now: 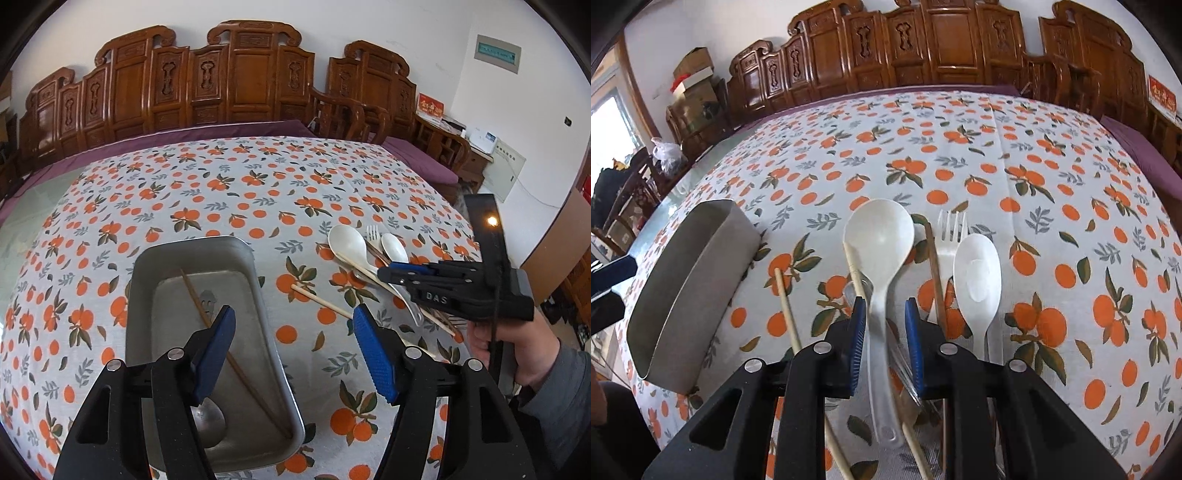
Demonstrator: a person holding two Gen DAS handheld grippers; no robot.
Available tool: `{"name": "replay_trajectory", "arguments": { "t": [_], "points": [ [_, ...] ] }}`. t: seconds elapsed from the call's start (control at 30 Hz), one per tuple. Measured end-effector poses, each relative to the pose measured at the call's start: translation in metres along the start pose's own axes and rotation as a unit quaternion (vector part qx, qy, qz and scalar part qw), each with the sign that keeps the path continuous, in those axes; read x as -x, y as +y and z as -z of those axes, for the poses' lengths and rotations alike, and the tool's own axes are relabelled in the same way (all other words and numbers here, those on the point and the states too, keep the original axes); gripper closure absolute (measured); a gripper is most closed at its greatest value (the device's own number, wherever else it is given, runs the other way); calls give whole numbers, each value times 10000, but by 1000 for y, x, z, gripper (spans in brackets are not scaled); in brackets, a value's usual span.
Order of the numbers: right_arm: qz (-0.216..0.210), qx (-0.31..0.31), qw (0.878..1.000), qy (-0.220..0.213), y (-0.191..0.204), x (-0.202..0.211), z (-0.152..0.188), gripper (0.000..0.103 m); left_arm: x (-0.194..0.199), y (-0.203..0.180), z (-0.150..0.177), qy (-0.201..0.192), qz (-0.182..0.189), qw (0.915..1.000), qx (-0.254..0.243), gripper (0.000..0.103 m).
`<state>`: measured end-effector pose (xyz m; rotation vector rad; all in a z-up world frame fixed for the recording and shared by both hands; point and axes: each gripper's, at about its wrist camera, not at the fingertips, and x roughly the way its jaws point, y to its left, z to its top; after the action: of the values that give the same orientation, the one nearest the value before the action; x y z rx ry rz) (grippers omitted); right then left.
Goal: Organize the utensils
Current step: 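Grasp the white plastic ladle with the right tool while the left tool returns to the pile, then grasp a light wooden chopstick from the pile with the left tool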
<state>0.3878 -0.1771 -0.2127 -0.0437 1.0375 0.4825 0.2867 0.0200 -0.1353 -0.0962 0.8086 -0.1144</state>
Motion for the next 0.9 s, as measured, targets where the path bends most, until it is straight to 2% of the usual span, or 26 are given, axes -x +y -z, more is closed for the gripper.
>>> {"name": "replay_trajectory", "arguments": {
  "t": [0.13,0.17,0.2,0.6,0.9],
  "points": [
    [-68,-179,9997,164,-5,-6,3,80,-1,-5,1,35,100,9999,-2,40],
    [-110,-182,9996,169,-5,-6,4,88,-1,-6,1,33,114,9999,-9,40],
    [-146,-182,9996,151,-5,-5,4,91,-1,-7,2,40,113,9999,-23,40],
    [-286,-185,9989,-316,-12,26,4,92,-3,-28,6,34,10,9999,-164,40],
    [109,-177,9969,-764,-34,46,2,92,1,-56,5,35,-78,9994,-335,40]
  ]
}}
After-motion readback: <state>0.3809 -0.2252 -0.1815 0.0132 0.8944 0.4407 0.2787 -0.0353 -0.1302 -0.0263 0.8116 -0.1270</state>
